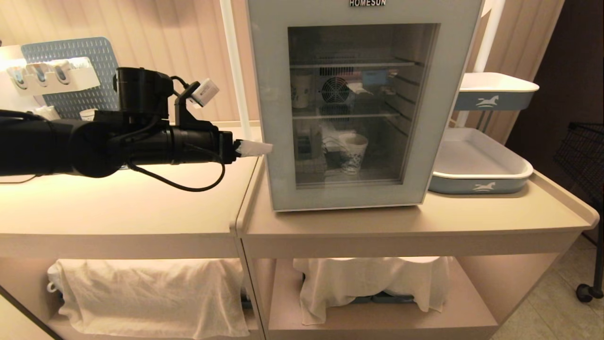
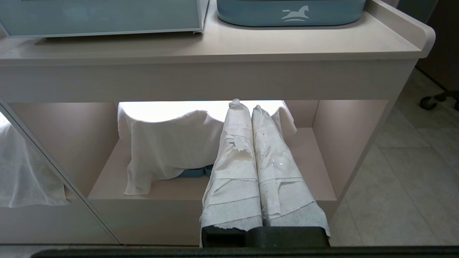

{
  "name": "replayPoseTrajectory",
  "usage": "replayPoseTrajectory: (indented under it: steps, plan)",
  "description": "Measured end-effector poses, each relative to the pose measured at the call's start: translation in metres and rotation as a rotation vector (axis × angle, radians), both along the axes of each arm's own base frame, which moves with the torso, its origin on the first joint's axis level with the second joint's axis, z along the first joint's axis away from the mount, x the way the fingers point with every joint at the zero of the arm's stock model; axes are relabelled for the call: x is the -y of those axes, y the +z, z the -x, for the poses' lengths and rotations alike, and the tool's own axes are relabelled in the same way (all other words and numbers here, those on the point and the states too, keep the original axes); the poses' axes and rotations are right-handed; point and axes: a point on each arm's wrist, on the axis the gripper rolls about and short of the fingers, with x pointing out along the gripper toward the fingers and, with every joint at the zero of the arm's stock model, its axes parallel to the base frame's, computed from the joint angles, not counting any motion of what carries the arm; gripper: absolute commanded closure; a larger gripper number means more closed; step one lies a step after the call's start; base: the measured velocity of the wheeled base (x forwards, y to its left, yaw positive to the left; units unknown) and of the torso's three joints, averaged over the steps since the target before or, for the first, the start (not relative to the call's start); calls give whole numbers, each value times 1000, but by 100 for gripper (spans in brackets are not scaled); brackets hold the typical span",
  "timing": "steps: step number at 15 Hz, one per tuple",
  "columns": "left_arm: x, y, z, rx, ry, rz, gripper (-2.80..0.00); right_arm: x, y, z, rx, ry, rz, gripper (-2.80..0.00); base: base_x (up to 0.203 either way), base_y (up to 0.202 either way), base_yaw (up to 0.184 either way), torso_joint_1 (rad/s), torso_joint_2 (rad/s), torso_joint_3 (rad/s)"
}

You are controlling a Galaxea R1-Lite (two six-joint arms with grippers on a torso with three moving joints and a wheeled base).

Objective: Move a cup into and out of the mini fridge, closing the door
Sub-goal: Open the freezer door

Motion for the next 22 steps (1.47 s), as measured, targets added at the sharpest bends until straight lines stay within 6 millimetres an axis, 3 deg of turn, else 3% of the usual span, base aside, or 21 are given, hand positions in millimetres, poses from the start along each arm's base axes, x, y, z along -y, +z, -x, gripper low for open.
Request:
replayPoseTrajectory:
  steps: [13, 22]
  plan:
    - [2, 27, -14, 95, 12, 26, -280, 0, 0, 0, 0, 0, 2, 0, 0, 0, 0, 0, 0, 0]
    - [10, 33, 0, 59, -15, 19, -280, 0, 0, 0, 0, 0, 1, 0, 0, 0, 0, 0, 0, 0]
